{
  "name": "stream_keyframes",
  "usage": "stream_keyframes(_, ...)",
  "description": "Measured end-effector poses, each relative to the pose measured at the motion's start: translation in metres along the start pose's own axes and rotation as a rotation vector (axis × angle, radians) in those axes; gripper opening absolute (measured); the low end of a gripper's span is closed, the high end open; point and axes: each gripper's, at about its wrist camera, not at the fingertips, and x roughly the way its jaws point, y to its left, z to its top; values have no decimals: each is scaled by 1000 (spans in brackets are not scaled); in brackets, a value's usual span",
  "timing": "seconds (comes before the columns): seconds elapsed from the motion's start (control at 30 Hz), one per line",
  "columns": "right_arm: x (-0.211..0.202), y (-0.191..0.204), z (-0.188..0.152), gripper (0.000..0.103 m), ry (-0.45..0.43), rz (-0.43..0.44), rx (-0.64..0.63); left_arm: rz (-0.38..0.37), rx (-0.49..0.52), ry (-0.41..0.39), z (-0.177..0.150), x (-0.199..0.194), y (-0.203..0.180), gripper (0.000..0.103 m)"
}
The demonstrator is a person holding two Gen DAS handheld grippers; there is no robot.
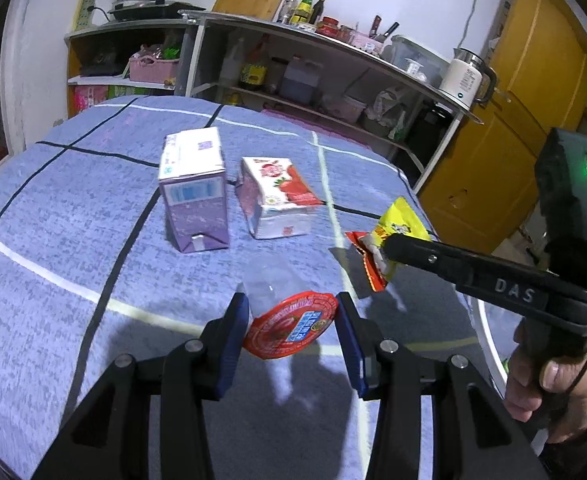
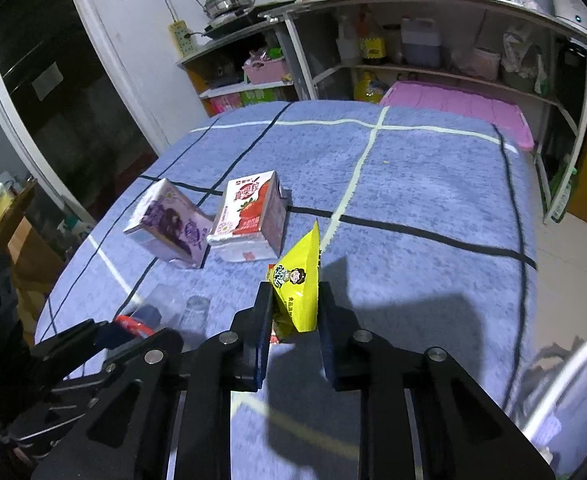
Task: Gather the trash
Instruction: 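Grasp the red ring lid with the left gripper while the right gripper grasps the yellow packet, then carry the red lid in the left gripper while the right gripper carries the yellow packet over the bin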
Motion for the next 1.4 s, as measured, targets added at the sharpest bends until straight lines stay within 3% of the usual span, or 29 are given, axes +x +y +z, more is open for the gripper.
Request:
stream_keyframes(0.83,-142,-5,-92,22,-143,-37,69,-102,151,-46,-41,-80,-94,46)
stream_keyframes(1.4,-180,-35,-129,22,-177,-77,145,-150,217,-27,-57,-84,-136,46)
